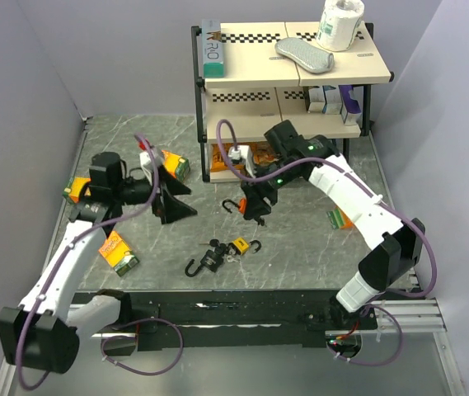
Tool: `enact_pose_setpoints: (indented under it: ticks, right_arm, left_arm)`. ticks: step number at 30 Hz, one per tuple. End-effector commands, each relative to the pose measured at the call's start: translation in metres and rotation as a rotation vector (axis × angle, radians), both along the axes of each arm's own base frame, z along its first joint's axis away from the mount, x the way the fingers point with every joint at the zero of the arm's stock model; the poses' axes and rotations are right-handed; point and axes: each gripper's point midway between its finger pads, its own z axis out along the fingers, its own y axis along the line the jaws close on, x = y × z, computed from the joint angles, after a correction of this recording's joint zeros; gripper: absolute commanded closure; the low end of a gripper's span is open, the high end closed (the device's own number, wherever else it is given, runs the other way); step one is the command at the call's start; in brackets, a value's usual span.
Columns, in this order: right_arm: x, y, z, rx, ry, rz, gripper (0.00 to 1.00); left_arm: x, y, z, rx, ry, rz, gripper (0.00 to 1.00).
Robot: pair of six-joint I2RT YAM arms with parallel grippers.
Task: Lock with the key
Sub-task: Lock the lock.
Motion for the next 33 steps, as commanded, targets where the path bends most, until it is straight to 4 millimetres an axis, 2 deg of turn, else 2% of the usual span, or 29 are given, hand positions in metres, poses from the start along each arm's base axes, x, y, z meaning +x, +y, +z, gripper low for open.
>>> enact_pose_setpoints:
  ticks: [1,7,13,26,33]
  right_arm:
    - [-0.026,0.015,0.032,0.076,-0.056,0.108,1.0]
    - [-0.039,0.024,0.036,0.081,-0.046,0.14,1.0]
    - [-0.042,0.026,0.041,0.093,-0.059,0.144,1.0]
    - [-0.045,0.026,0.044,0.092,-0.082,0.157,1.0]
    - [-0.046,0.028,0.045,0.093,-0.082,0.169,1.0]
  left_arm:
    - [-0.025,-0.028,0.02,-0.012,-0.308,-0.153,0.06]
    - [-0.042,-0.055,0.022,-0.014,-0.353,-0.232,0.16]
    - [-0.048,-0.07,0.017,-0.008,-0.339,-0.257,0.28]
    - [-0.052,-0.081,0.007,0.011,-0.304,-0.282,0.54]
    - [-0.052,-0.08,0.004,0.023,-0.295,-0.286,0.63]
